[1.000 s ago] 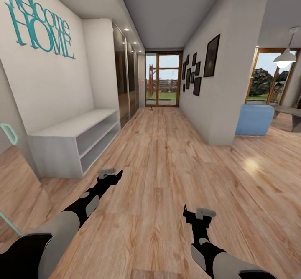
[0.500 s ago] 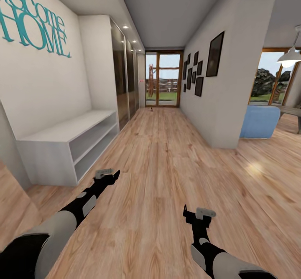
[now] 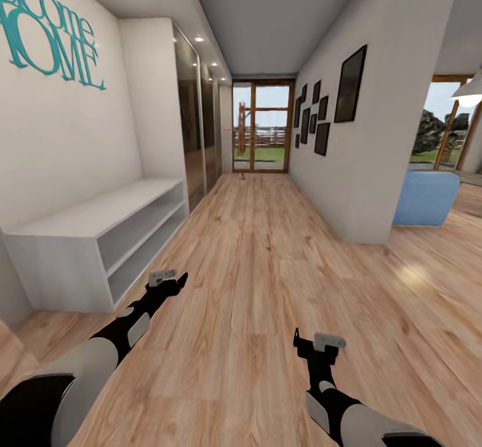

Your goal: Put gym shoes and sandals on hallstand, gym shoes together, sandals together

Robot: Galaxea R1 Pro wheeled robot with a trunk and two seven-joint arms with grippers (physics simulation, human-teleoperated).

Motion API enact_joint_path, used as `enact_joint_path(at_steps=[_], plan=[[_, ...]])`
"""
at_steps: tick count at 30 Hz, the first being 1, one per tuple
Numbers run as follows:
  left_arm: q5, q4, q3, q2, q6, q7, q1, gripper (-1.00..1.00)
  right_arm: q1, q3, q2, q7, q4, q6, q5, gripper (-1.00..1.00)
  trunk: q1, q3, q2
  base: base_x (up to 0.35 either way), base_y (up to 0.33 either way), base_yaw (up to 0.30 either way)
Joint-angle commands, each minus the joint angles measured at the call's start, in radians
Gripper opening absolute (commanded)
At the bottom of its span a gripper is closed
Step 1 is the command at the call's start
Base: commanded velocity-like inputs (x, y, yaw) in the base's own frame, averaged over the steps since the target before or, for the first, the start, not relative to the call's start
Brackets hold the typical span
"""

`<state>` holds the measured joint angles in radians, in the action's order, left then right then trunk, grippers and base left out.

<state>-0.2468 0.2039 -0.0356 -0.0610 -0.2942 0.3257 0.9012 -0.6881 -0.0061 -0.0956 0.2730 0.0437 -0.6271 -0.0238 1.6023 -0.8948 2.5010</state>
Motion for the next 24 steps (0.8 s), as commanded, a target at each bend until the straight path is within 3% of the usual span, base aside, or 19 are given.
enact_joint_path(at_steps=[1, 24], plan=[[-0.006, -0.001, -0.003, 0.0, 0.0, 0.008, 0.001, 1.0, -0.001, 0.0, 0.0, 0.001, -0.001, -0.003, -0.002, 1.0, 0.0, -0.001, 0.0, 0.346, 0.0, 0.0], [-0.006, -0.001, -0.003, 0.0, 0.0, 0.008, 0.001, 1.0, 0.0, 0.0, 0.0, 0.001, -0.001, -0.003, -0.003, 1.0, 0.0, -0.001, 0.0, 0.346, 0.0, 0.0]])
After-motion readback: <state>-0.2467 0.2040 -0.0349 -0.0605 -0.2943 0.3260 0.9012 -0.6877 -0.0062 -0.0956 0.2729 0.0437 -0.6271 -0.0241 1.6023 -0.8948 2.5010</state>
